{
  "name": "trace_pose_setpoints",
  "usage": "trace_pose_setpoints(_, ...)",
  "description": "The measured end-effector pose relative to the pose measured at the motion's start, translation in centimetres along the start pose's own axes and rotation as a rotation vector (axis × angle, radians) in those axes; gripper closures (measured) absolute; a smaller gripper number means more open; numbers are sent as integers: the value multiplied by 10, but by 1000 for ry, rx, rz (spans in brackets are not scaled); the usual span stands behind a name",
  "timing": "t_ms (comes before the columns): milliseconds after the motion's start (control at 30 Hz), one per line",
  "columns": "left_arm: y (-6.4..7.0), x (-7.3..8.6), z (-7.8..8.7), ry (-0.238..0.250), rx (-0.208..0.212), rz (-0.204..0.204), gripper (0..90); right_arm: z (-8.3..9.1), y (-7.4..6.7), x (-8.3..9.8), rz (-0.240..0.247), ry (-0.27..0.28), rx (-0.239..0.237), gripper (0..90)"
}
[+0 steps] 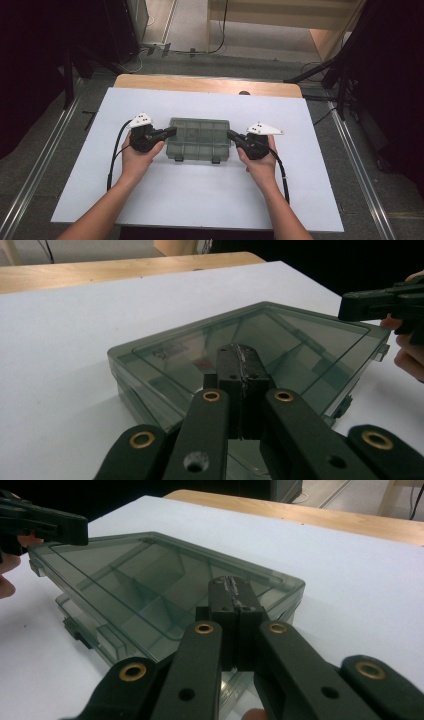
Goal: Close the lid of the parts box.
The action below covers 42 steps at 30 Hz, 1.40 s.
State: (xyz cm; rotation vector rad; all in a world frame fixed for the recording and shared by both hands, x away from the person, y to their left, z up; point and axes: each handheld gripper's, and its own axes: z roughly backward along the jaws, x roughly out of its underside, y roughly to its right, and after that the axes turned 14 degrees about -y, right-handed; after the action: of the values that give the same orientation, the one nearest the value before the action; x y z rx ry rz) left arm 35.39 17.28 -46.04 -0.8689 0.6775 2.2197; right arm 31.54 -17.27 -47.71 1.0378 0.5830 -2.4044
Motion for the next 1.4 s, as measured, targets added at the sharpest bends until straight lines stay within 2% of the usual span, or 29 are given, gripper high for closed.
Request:
trace_pose_setpoints(367, 5, 20, -1, -8, -20, -10, 900, -3, -8, 14, 14, -17, 7, 900)
trace_pose_setpoints(400, 6, 21, -1, -2, -13, -3, 900, -4, -9, 15, 15, -20, 5, 900)
trace_pose_setpoints(633, 6, 29, -2, -6, -28, -2, 900, -6, -11, 24, 20, -32, 7, 900)
trace_pose_setpoints(767, 7, 33, -4, -17, -33, -8, 900, -7, -12, 28, 43, -42, 16, 900)
trace_pose_setpoints(933, 8, 36, -6, -23, -45, -12, 900, -7, -10, 32, 31, -36, 6, 900)
trace_pose_setpoints(1000, 8, 37, -7, -22, -34, -12, 900, -7, -10, 34, 36, -28, 8, 900)
trace_pose_setpoints(1200, 8, 37, -8, -17, -37, -6, 900, -5, -8, 35, 23, -21, 9, 900)
trace_pose_setpoints(1267, 7, 37, -7, -25, -16, -5, 900, -2, -5, 35, 27, -10, 0, 822)
trace_pose_setpoints(1333, 7, 37, -7, -26, -17, -7, 900, 3, -4, 35, 28, 8, -1, 721)
trace_pose_setpoints(1400, 7, 37, -7, -28, -18, -8, 900, 8, -5, 36, 49, 13, 3, 592)
